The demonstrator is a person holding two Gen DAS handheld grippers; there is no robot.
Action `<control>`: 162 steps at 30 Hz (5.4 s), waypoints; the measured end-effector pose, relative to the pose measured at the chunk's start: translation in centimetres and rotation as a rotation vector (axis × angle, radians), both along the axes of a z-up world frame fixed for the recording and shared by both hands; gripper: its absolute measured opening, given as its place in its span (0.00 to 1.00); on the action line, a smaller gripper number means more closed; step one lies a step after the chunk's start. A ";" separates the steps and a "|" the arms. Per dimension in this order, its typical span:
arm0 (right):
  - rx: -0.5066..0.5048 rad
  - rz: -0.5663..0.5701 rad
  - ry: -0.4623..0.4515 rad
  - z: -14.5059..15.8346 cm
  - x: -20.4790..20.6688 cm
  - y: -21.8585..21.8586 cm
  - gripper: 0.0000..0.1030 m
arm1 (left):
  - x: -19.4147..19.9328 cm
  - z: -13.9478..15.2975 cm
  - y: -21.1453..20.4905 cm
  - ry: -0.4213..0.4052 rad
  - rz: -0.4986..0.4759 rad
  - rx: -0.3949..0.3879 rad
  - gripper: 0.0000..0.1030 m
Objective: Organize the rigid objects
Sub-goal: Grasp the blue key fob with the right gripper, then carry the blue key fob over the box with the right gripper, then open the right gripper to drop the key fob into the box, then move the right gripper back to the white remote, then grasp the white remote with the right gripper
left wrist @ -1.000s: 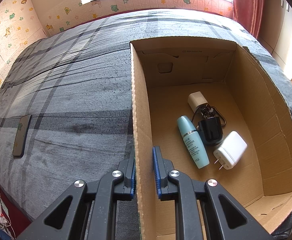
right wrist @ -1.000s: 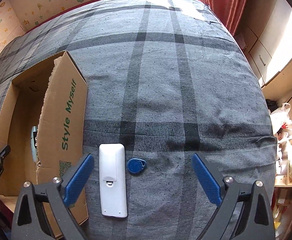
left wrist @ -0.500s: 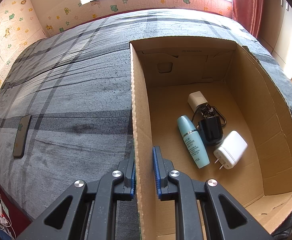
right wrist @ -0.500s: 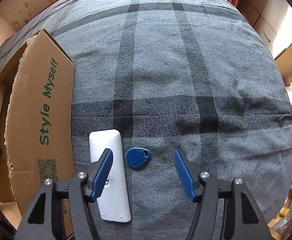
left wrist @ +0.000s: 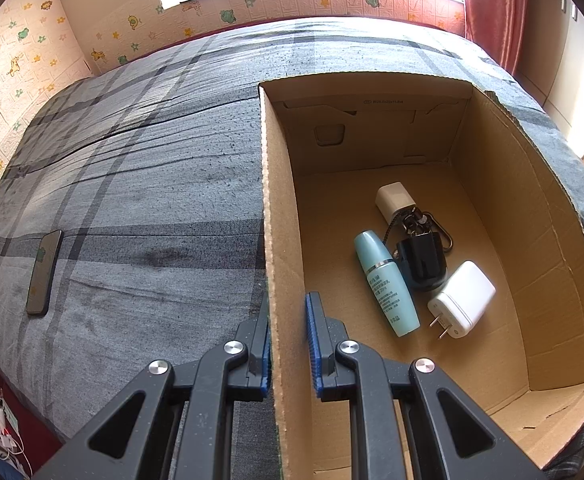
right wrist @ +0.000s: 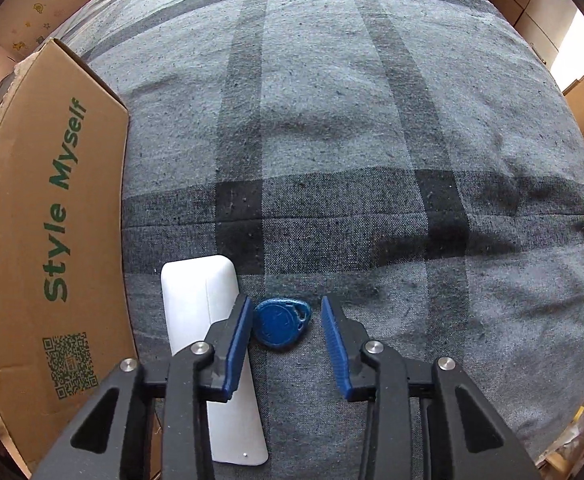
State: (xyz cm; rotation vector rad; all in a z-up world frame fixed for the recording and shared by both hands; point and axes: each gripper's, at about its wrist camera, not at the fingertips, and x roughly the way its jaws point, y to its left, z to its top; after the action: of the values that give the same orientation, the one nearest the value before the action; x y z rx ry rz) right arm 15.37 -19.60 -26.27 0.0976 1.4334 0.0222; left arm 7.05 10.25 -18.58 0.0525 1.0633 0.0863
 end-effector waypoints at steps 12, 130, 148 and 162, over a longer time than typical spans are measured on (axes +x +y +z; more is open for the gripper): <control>-0.005 0.040 -0.050 2.3 -0.4 1.4 0.03 | 0.0 0.0 -0.1 -0.001 0.000 0.000 0.16; -0.065 0.280 -0.392 15.9 -6.0 5.4 0.99 | 0.0 -0.1 0.9 0.008 -0.018 -0.071 0.15; -0.061 0.272 -0.250 7.1 -5.4 2.9 0.98 | 0.2 -0.1 0.7 0.017 -0.017 -0.064 0.15; -0.024 0.273 -0.146 1.7 -4.5 3.3 0.77 | 0.2 -0.1 0.7 0.015 -0.018 -0.060 0.15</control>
State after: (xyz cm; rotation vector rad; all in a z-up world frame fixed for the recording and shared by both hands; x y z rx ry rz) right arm 10.92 -16.29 -24.59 -0.1179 1.2922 0.2318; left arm 7.22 10.97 -18.69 0.0084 1.0800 0.0374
